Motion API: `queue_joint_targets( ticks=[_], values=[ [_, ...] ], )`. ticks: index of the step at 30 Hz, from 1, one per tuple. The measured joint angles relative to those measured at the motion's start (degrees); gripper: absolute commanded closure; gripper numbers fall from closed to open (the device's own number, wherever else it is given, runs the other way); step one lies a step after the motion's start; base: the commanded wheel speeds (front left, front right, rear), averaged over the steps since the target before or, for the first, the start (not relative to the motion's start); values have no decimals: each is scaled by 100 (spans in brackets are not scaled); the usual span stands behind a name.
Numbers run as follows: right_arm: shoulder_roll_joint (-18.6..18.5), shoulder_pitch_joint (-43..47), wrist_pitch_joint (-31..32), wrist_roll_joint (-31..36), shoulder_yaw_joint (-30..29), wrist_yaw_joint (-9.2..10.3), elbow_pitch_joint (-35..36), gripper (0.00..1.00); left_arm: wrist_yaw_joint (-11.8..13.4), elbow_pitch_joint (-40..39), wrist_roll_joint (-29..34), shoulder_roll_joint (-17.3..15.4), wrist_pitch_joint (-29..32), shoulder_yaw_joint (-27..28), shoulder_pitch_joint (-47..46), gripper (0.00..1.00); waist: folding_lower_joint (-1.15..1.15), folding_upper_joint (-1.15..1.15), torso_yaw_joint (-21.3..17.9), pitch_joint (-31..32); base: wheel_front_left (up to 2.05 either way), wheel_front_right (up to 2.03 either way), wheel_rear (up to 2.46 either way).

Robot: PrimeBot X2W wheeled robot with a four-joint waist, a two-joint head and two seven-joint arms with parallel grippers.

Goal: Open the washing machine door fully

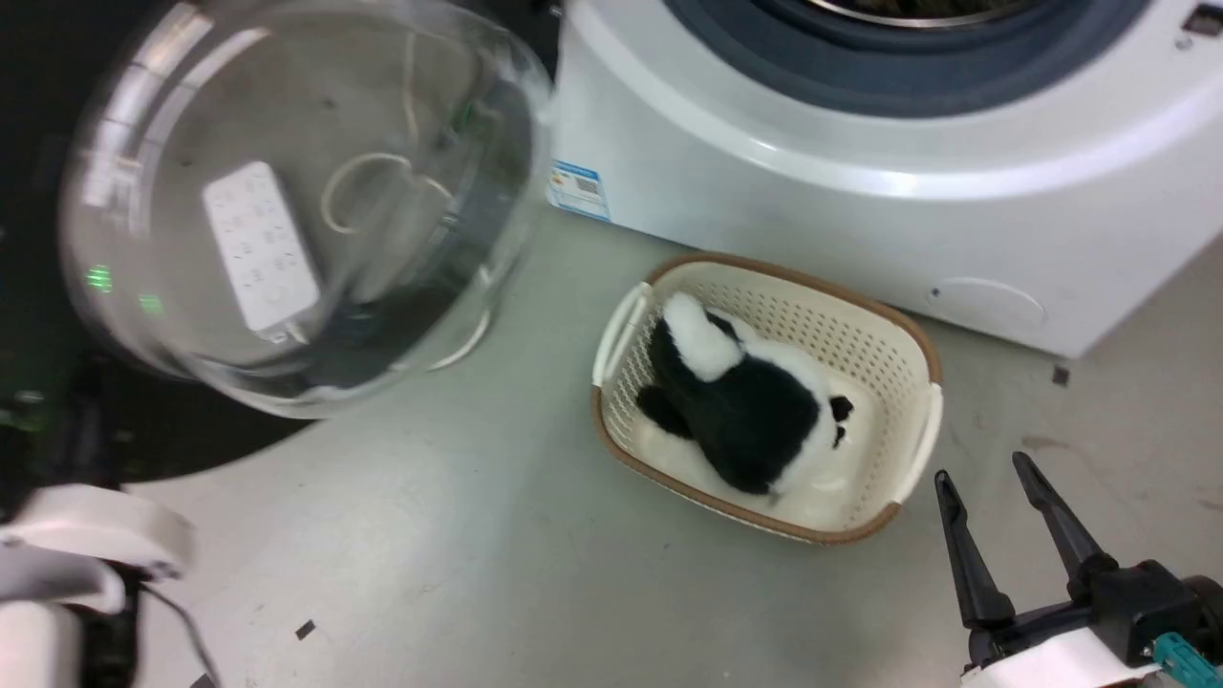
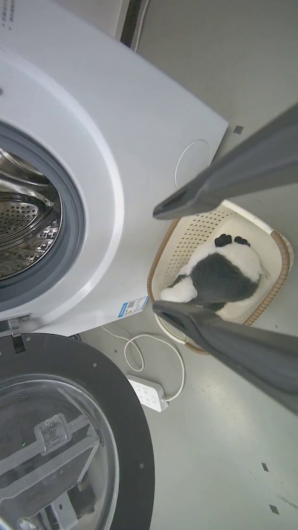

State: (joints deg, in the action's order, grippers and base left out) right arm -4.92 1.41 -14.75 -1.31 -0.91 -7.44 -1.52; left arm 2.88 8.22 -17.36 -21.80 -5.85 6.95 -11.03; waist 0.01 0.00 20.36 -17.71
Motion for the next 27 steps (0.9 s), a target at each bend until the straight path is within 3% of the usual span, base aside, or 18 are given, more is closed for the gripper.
queue_joint_targets(
  ticks=[6, 13, 19, 27],
  values=[
    [-19, -80, 0, -5, -38, 0, -4, 0, 1, 555, -151, -297, -280, 365, -319, 100, 0, 0, -225, -137, 0, 0, 0],
    [-3, -78, 0, -29, -79, 0, -37, 0, -2, 643, -179, -302, -601, 419, -286, 100, -1, 0, -327, 100, 0, 0, 0],
    [36, -62, 0, -60, -81, 0, -156, 0, -56, -36, 75, -141, -798, 107, 79, 100, -2, 0, -368, 566, 0, 0, 0],
    [107, 53, 0, -3, -344, 0, -120, 0, -49, -1163, 171, 342, -798, -415, 876, 100, -3, 0, -621, 1264, 0, 0, 0]
  ],
)
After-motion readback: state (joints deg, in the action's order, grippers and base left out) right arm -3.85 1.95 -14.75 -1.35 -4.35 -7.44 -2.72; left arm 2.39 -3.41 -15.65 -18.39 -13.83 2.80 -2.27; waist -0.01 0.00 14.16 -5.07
